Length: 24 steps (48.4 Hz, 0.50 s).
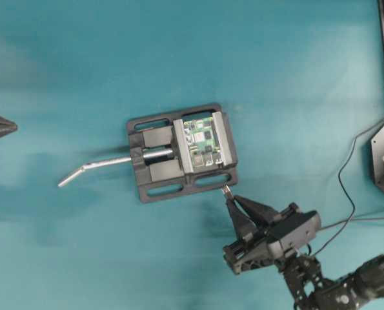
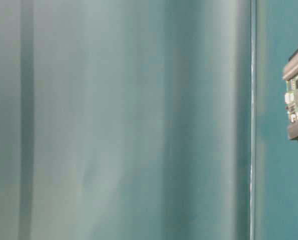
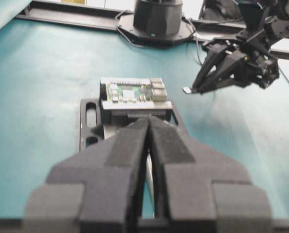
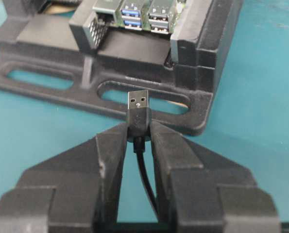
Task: Insert the USB into the fixed PCB.
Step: 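Align the held USB plug with the right-side USB port on the board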
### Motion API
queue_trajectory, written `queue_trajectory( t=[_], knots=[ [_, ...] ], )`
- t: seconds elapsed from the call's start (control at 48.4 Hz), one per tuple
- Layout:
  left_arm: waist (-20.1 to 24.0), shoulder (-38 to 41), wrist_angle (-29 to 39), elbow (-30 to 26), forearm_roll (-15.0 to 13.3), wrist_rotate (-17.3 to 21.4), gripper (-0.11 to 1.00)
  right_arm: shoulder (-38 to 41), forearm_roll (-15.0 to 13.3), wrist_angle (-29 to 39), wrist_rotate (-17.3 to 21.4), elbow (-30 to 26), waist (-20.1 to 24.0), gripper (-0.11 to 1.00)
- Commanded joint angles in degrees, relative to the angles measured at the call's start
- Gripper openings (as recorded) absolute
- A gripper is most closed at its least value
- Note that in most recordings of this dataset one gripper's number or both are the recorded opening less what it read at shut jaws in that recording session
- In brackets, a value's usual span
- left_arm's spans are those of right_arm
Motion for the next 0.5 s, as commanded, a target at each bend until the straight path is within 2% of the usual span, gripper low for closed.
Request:
queue_trajectory(
  t=[0.0, 0.227, 0.475],
  knots=[
    [-0.18, 1.76, 2.11, -1.14, 0.26, -0.26, 0.01, -0.35, 0.70, -1.76, -0.09, -2.02, -1.05, 0.19],
    [-0.18, 10.99, 6.68, -3.87, 0.35, -0.26, 0.01, 1.76, 2.46, -5.27, -0.09, -5.01, -3.16, 0.19],
    [-0.18, 10.46, 8.35, -4.92, 0.35, -0.09, 0.01, 2.81, 2.55, -7.12, -0.09, -7.38, -4.22, 0.19]
  ],
)
